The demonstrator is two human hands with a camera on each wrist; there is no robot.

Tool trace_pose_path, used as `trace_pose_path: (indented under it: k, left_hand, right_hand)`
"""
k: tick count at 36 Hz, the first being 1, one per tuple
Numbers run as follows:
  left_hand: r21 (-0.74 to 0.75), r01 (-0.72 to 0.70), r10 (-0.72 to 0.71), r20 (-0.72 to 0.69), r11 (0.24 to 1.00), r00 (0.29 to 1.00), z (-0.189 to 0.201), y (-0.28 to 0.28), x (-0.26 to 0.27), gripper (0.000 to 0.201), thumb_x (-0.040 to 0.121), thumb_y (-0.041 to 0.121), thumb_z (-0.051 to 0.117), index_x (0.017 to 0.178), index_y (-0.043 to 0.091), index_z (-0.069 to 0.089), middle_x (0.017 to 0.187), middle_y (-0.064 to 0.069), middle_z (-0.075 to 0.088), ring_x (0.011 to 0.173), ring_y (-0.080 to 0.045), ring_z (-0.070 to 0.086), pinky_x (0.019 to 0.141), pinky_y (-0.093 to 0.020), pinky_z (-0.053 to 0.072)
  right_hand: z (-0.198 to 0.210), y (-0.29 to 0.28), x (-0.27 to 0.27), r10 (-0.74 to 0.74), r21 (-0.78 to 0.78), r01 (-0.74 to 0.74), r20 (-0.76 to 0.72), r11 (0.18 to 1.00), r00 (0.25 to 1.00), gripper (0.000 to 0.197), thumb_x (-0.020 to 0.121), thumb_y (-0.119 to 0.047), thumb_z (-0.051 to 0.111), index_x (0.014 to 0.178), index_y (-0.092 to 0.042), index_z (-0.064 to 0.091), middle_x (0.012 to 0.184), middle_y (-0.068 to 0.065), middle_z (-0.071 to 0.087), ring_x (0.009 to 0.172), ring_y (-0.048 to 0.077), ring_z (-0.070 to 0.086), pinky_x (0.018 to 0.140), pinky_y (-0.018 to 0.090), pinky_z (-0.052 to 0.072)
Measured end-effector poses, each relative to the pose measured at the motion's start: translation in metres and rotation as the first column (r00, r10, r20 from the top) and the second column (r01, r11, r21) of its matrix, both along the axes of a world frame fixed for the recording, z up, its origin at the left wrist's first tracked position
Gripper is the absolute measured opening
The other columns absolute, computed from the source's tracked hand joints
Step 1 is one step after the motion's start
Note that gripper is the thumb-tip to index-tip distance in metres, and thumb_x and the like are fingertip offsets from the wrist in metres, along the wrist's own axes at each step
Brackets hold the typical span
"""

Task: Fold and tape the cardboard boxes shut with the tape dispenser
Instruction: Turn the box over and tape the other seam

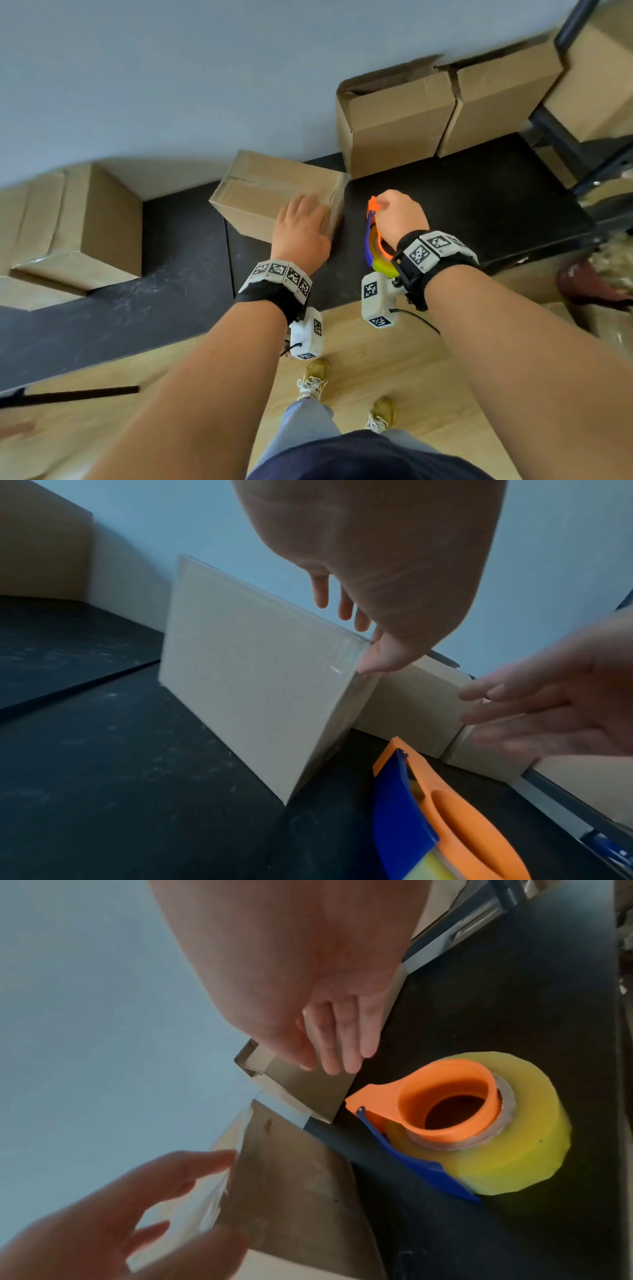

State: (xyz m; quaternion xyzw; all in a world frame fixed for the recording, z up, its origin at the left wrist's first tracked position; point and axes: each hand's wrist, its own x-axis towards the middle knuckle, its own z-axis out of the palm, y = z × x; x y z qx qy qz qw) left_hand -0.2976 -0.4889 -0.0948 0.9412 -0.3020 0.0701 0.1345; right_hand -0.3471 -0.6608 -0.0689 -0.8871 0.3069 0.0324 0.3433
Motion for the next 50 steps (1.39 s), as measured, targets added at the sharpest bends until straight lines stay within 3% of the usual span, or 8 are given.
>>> trace_pose_path:
  k: [6,10,14,20,27,37,43,50]
  left_hand:
    - [0.041,-0.031,0.031,-0.009,0.999,0.999,0.011,0.023,-0.023,0.050,0.077,0.007,0.056,0.121,0.030,0.060,0.117,-0.006,0.050,0.109,-0.029,0.046,0.095,-0.040,0.038]
    - [0.062,-0.077,0.084,-0.111,0.995,0.990,0.012,0.039,-0.028,0.065,0.079,-0.004,0.052,0.132,0.033,0.053,0.108,-0.005,0.040,0.100,-0.024,0.041,0.074,-0.038,0.050]
    - [0.052,-0.114,0.121,-0.158,0.992,0.980,0.010,0.055,-0.024,0.072,0.079,-0.009,0.054,0.137,0.034,0.050,0.108,-0.004,0.039,0.101,-0.021,0.040,0.076,-0.038,0.051]
    - [-0.083,-0.196,0.176,-0.203,0.977,0.963,0.008,0.068,-0.008,0.063,0.079,-0.012,0.053,0.130,0.025,0.059,0.109,-0.002,0.044,0.098,-0.020,0.047,0.079,-0.034,0.050]
    - [-0.324,-0.427,0.326,-0.322,0.844,0.889,0.008,0.076,0.014,0.039,0.090,-0.005,0.043,0.113,0.013,0.069,0.111,-0.002,0.055,0.097,-0.018,0.057,0.081,-0.021,0.042]
    - [-0.339,-0.450,0.325,-0.367,0.826,0.872,0.000,0.087,0.023,0.026,0.093,0.009,0.055,0.109,0.020,0.073,0.106,0.002,0.065,0.098,-0.016,0.060,0.085,-0.018,0.041]
    - [-0.273,-0.406,0.328,-0.289,0.872,0.900,0.000,0.085,0.026,0.028,0.094,0.010,0.052,0.110,0.021,0.073,0.103,0.000,0.064,0.095,-0.017,0.058,0.077,-0.017,0.037]
    - [-0.292,-0.397,0.325,-0.265,0.870,0.908,-0.002,0.080,0.024,0.025,0.090,0.007,0.055,0.103,0.016,0.074,0.097,-0.003,0.065,0.088,-0.021,0.061,0.079,-0.027,0.048]
  right_hand:
    - [0.009,0.014,0.004,0.092,0.030,-0.094,0.062,0.995,0.994,0.047,0.097,-0.010,0.042,0.143,-0.018,0.047,0.143,0.007,0.050,0.128,0.027,0.048,0.100,0.035,0.040]
    - [0.014,0.024,0.007,0.142,0.052,-0.146,0.073,0.988,0.987,0.054,0.097,-0.006,0.040,0.149,-0.020,0.039,0.151,0.004,0.040,0.132,0.027,0.045,0.105,0.038,0.040]
    - [0.015,0.034,0.011,0.187,0.074,-0.190,0.037,0.979,0.982,0.059,0.093,-0.004,0.037,0.148,-0.025,0.040,0.150,0.002,0.044,0.125,0.027,0.051,0.099,0.039,0.046]
    - [0.014,0.049,0.015,0.262,0.017,-0.262,0.031,0.965,0.965,0.046,0.097,-0.006,0.035,0.135,-0.023,0.055,0.129,0.004,0.062,0.120,0.026,0.053,0.092,0.029,0.039]
    - [0.009,0.056,0.014,0.278,-0.060,-0.272,0.122,0.960,0.953,0.044,0.099,-0.010,0.035,0.135,-0.026,0.055,0.121,0.003,0.067,0.110,0.025,0.059,0.091,0.031,0.040]
    - [0.010,0.053,0.019,0.446,-0.228,-0.421,0.067,0.878,0.893,0.049,0.096,0.001,0.038,0.128,-0.023,0.065,0.131,0.002,0.062,0.118,0.024,0.056,0.093,0.029,0.043]
    - [0.002,0.050,0.024,0.481,-0.300,-0.433,0.107,0.850,0.870,0.039,0.095,-0.002,0.045,0.121,-0.022,0.066,0.110,0.005,0.068,0.102,0.026,0.059,0.072,0.026,0.034]
    - [-0.005,0.050,0.025,0.520,-0.372,-0.447,0.122,0.814,0.845,0.029,0.093,-0.003,0.048,0.112,-0.018,0.063,0.103,0.004,0.064,0.093,0.024,0.057,0.072,0.032,0.043]
